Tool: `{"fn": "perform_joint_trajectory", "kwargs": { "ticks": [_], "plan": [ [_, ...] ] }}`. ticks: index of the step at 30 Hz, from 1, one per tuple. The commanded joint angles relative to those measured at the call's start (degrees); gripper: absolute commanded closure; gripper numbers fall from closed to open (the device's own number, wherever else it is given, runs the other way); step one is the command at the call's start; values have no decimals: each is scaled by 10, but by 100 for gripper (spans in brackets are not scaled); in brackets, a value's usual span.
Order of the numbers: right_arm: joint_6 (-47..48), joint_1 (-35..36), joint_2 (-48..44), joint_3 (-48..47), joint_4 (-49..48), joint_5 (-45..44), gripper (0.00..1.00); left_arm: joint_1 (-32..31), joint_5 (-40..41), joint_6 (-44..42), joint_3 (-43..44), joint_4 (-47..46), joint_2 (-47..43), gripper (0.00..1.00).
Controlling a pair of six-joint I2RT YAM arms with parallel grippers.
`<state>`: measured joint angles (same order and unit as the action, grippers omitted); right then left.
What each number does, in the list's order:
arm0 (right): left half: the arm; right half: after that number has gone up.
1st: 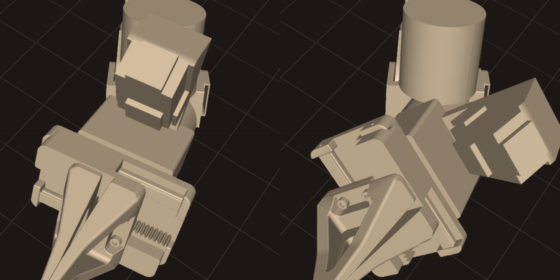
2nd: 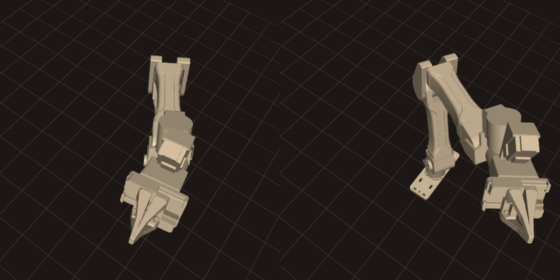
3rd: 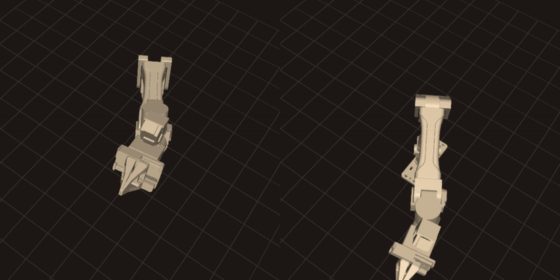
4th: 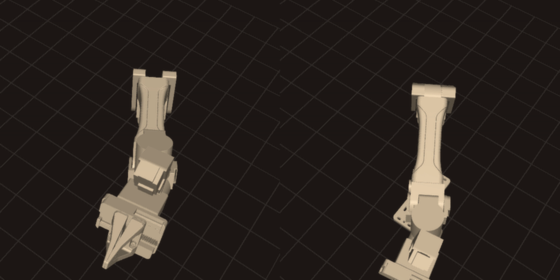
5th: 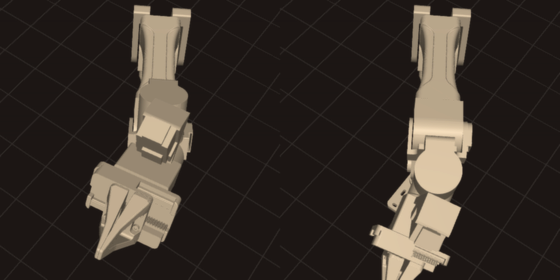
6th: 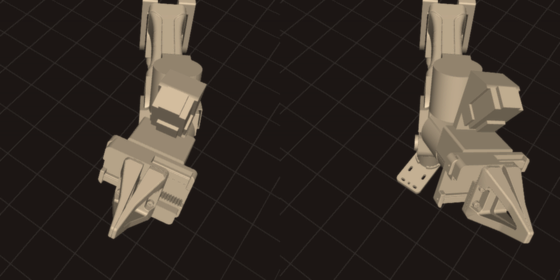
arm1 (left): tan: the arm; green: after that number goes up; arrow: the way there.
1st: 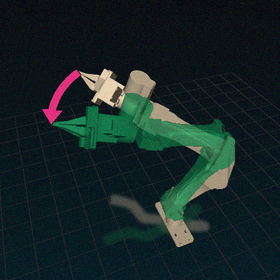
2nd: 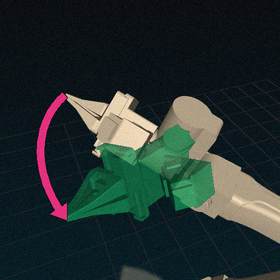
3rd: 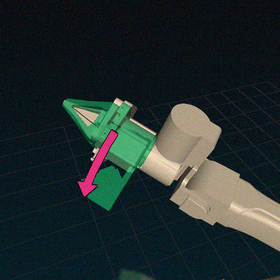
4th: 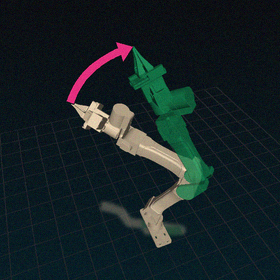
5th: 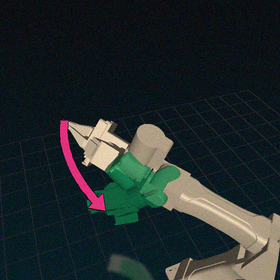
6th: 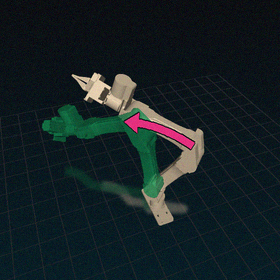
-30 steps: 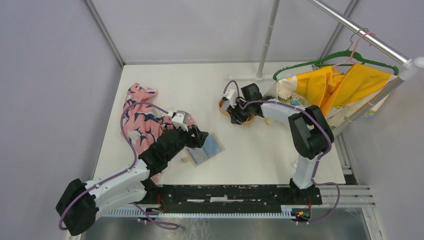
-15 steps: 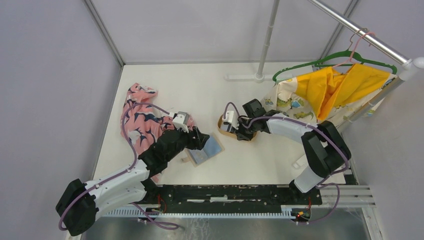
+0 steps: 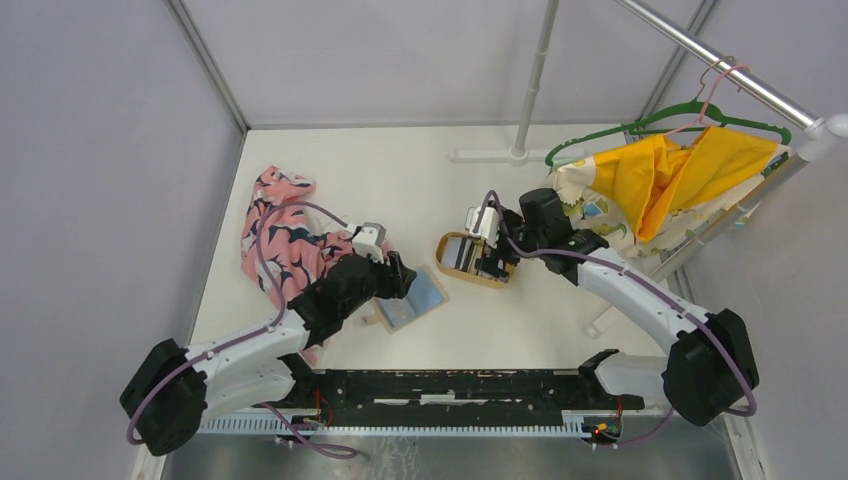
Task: Put the credit cards into the card holder
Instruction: Move the storage box to the center of the board, then move the card holder to the center of the board.
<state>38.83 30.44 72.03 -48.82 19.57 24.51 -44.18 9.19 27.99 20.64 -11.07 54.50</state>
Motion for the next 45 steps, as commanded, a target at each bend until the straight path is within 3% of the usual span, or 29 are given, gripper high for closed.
{"fn": "perform_joint_trajectory", "kwargs": {
  "ticks": [1,3,5,10,17,23,28,39,42,45],
  "plan": [
    [-40,-10,32,-1,-27,106,2,13,48,-7,89,33,98,42],
    [-59,-13,73,-20,-9,134,2,23,52,-10,134,64,164,56],
    [-105,-18,75,9,-63,136,2,29,59,-12,166,83,220,62],
    [-261,-52,54,85,-208,134,3,39,72,-10,207,106,310,64],
    [-331,-66,62,102,-258,139,3,39,57,-18,217,150,361,69],
    [-373,-72,62,111,-291,151,3,26,0,-14,193,142,355,70],
    [-473,-76,65,121,-330,128,3,-14,-28,-2,182,140,336,70],
    [-647,-76,92,156,-374,56,8,-51,28,28,167,123,268,70],
    [-662,-77,104,153,-370,36,8,-51,40,28,154,72,228,64],
    [-678,-77,112,153,-374,16,9,-47,61,23,148,27,211,52]
  ]
}}
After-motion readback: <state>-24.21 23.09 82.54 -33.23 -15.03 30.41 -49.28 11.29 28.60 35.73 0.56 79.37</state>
